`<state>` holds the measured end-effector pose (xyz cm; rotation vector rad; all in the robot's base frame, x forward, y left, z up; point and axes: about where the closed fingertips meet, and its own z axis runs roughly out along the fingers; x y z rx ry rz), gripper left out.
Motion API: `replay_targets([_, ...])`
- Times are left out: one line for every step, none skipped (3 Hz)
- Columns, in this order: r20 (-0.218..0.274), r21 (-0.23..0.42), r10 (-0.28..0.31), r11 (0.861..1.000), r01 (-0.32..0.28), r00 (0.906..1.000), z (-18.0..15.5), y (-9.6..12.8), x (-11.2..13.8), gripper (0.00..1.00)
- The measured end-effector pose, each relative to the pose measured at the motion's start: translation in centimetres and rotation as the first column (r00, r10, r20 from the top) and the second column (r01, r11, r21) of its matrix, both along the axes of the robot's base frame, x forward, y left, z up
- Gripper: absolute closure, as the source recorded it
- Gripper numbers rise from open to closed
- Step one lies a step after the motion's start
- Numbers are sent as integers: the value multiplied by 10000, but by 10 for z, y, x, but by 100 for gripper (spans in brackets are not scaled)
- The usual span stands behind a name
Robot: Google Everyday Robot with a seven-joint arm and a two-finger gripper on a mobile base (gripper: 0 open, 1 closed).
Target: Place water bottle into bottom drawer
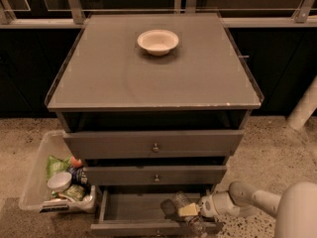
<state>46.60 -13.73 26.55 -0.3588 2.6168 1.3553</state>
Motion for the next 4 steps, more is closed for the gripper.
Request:
replay_targets([113,10,-554,9985,554,9984,-12,-4,15,100])
replay_targets([154,-100,-797,9968,799,9967,-25,-5,36,100])
replay_targets([188,-230,-1034,9943,1039,9945,-35,-7,55,100])
replay_targets([211,-333,-1378,9898,1384,9902,-44,-11,68,100])
